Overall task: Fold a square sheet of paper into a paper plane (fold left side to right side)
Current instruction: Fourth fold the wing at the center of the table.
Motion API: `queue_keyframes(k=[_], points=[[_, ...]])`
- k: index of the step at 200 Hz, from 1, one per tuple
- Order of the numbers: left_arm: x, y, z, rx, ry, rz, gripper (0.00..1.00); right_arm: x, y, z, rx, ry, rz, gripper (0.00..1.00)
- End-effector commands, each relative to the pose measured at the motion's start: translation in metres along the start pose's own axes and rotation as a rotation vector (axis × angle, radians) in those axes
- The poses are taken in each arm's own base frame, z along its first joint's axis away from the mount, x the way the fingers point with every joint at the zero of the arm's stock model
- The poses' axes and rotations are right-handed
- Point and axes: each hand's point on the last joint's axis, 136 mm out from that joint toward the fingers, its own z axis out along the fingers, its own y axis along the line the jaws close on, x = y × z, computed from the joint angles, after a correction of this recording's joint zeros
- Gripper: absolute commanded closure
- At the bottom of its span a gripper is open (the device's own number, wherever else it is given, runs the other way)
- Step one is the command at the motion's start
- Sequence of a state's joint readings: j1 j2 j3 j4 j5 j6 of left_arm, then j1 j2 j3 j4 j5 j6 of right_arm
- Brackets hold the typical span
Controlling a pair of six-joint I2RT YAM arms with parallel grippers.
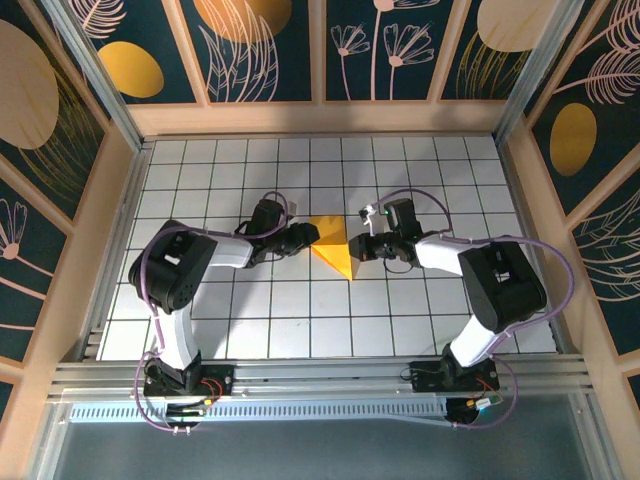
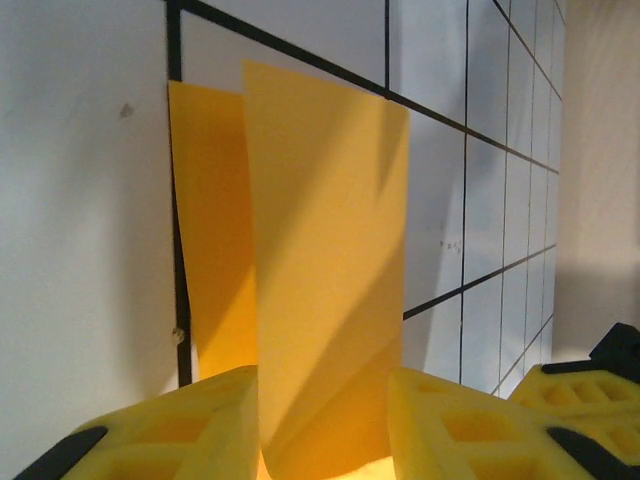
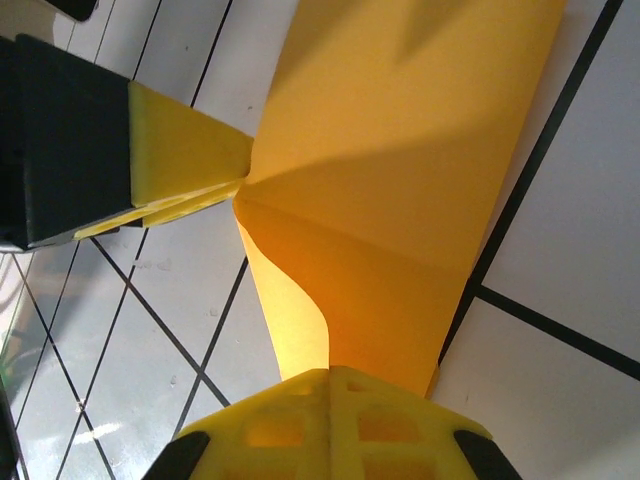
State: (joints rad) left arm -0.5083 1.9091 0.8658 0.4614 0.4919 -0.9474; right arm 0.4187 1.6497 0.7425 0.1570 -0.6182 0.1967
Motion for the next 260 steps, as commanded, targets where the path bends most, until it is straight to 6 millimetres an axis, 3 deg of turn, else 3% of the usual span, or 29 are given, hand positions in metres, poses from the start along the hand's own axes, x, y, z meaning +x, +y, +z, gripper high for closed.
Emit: queue_keyframes(k=[1,8,36,63,107,145,194,260], points=[[-0.009,-0.005,0.006,0.022,0.000,0.017,0.70,-0.004,0.001,-0.006,0.011,-0.036,-0.001,1.00],[-0.009,-0.005,0.007,0.019,0.001,0.020,0.72,-0.005,0.000,-0.007,0.016,-0.037,0.000,0.98],[-0.011,-0.009,0.006,0.026,-0.003,0.023,0.78,-0.007,-0.010,-0.014,0.096,-0.047,0.018,0.67],[-0.011,-0.017,-0.001,0.044,-0.006,0.033,0.76,-0.017,-0.016,-0.030,0.208,-0.073,0.047,0.55],[-0.006,-0.038,-0.005,0.131,0.024,0.040,0.76,-0.024,-0.004,-0.050,0.446,-0.078,0.035,0.53],[-0.002,-0.044,-0.006,0.148,0.039,0.045,0.76,-0.002,0.023,-0.032,0.527,-0.034,-0.001,0.51],[0.002,-0.052,-0.006,0.163,0.054,0.053,0.76,0.024,0.022,-0.002,0.644,0.009,-0.060,0.43],[0.003,-0.059,-0.005,0.179,0.060,0.054,0.77,0.024,0.023,0.022,0.723,0.021,-0.170,0.47]])
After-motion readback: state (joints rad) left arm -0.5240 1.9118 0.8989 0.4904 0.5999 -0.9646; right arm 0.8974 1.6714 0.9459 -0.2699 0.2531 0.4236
